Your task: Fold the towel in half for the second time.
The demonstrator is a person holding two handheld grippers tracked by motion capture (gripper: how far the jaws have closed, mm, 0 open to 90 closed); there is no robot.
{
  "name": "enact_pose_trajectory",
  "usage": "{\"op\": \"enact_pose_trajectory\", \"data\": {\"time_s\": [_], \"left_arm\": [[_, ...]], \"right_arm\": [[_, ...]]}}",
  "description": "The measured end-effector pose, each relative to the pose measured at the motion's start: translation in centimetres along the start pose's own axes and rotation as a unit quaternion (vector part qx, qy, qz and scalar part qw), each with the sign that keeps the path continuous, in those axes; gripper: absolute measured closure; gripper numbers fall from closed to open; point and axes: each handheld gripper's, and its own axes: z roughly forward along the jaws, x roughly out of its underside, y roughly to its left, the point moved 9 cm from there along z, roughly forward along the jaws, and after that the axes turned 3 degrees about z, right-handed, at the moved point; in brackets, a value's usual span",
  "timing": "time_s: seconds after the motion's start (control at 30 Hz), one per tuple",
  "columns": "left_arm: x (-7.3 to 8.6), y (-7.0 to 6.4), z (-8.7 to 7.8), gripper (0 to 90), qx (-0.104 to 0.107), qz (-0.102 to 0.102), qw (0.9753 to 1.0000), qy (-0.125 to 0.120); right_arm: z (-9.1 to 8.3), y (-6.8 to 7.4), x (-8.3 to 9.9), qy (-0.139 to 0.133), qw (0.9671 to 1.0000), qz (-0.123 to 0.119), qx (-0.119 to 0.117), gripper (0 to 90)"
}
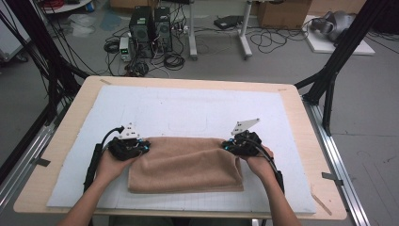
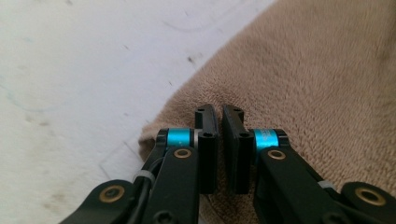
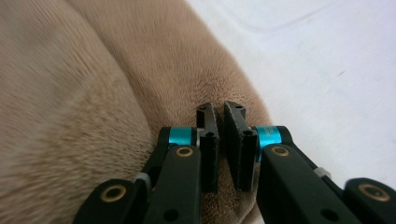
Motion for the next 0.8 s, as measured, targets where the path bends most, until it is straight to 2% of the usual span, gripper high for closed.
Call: {"op": "enact_pose_trajectory", "data": {"time_s": [0.07,0.17,0.23,0.3,0.33,0.37,0.4,0.43,0.47,0.53,0.6,0.63,0.73,0.8], "left_arm": [[-0.9,0.5,-0.6,85.3,-0.002,-0.016,0.9996,-0.024],[-2.6,1.3,-1.0,85.7,-0.01,-0.03,0.9983,-0.048],[-3.7,2.2,-0.8,86.0,-0.035,-0.033,0.9971,-0.059],[-4.5,3.0,-0.1,84.3,-0.05,-0.048,0.9953,-0.068],[-4.4,3.2,0.4,81.1,-0.056,-0.048,0.9958,-0.055],[-4.2,3.4,0.7,76.3,-0.061,-0.045,0.9963,-0.04],[-3.9,3.3,0.9,72.3,-0.058,-0.044,0.9968,-0.032],[-3.7,3.2,0.8,70.5,-0.048,-0.046,0.9973,-0.029],[-3.5,2.9,0.5,68.2,-0.04,-0.045,0.9976,-0.033],[-3.0,2.5,-0.2,65.9,-0.04,-0.036,0.9978,-0.038],[-2.3,1.8,-1.1,64.1,-0.027,-0.038,0.9982,-0.038],[-1.9,1.4,-1.4,63.8,-0.025,-0.032,0.9985,-0.037],[-0.7,-0.3,-2.6,61.7,-0.012,-0.016,0.9991,-0.038],[0.1,-1.7,-3.3,61.0,0.004,-0.013,0.999,-0.044]], "right_arm": [[-1.0,-0.3,-0.9,-0.027,0.9996,0.007,0.002,84.9],[-2.2,-1.0,-2.3,-0.051,0.9985,0.014,0.015,85.0],[-2.5,-2.1,-3.2,-0.063,0.9973,0.017,0.034,85.0],[-2.3,-3.5,-3.6,-0.067,0.9957,0.034,0.053,83.9],[-2.0,-4.2,-3.6,-0.061,0.9953,0.04,0.064,82.1],[-1.7,-4.8,-3.3,-0.053,0.9942,0.045,0.082,74.7],[-1.5,-5.3,-3.1,-0.048,0.993,0.053,0.094,67.8],[-1.5,-5.3,-3.0,-0.052,0.993,0.064,0.084,64.8],[-1.7,-5.0,-2.9,-0.057,0.9931,0.069,0.076,63.0],[-2.4,-3.8,-2.8,-0.069,0.9948,0.049,0.056,61.4],[-3.0,-2.3,-2.5,-0.074,0.996,0.038,0.034,59.1],[-3.3,-1.5,-2.3,-0.077,0.9962,0.032,0.024,58.4],[-3.6,1.4,-1.0,-0.073,0.9972,0.013,-0.009,57.1],[-3.6,3.2,0.2,-0.065,0.9977,0.001,-0.022,56.6]]}}
